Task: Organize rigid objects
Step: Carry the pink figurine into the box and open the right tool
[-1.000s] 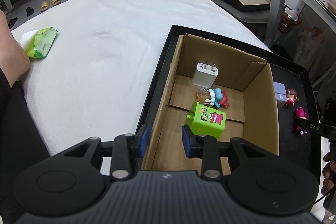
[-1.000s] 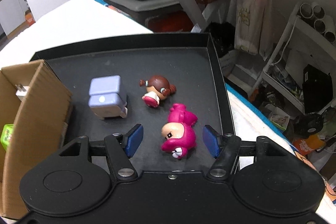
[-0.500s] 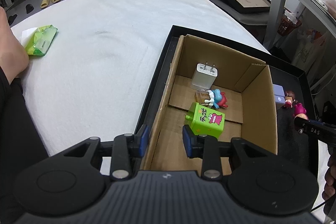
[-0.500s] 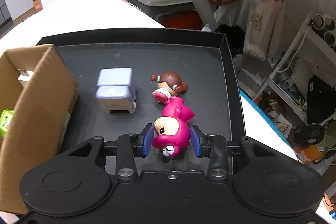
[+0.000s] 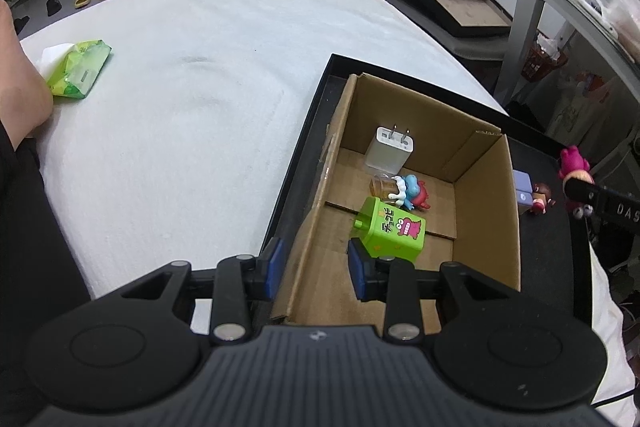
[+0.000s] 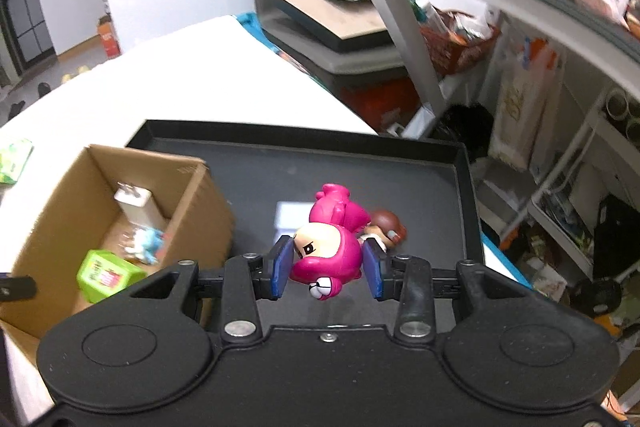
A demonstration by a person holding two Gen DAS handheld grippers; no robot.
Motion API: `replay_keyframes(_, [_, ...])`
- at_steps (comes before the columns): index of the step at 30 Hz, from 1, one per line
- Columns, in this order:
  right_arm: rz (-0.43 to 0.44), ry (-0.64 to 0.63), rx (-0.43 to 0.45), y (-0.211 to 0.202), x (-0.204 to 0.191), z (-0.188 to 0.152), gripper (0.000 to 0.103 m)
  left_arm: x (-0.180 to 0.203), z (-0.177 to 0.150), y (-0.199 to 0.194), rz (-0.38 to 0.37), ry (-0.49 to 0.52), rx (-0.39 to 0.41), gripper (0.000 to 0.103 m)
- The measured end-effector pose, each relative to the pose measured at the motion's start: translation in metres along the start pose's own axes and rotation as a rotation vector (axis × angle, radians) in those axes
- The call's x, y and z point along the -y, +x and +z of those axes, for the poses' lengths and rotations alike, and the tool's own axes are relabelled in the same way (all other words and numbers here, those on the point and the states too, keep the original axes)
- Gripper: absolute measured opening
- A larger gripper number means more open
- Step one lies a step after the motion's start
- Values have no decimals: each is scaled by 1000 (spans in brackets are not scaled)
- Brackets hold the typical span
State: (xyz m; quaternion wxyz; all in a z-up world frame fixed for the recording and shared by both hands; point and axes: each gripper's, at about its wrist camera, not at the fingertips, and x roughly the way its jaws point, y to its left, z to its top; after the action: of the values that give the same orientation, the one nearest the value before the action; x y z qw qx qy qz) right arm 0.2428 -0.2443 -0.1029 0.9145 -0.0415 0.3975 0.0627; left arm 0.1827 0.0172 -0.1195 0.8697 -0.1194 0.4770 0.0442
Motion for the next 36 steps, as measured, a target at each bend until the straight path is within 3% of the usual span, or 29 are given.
replay_keyframes(12, [65, -71, 63, -27, -53, 21, 37, -21, -4, -10, -17, -24, 18, 33])
replay_keyframes(22, [68, -129, 54, -29, -92, 23, 37, -40, -9, -9, -105, -81, 3, 32])
replay_keyframes(25, [61, -147, 50, -29, -103, 24, 37, -46, -12, -7, -134, -105, -1, 26])
replay_keyframes(29, [54, -163, 48, -29, -118, 24, 37, -48, -15, -7, -180, -106, -1, 10])
replay_keyframes(36, [41, -190, 37, -26, -137, 24, 37, -51, -20, -12, -212, -103, 7, 7])
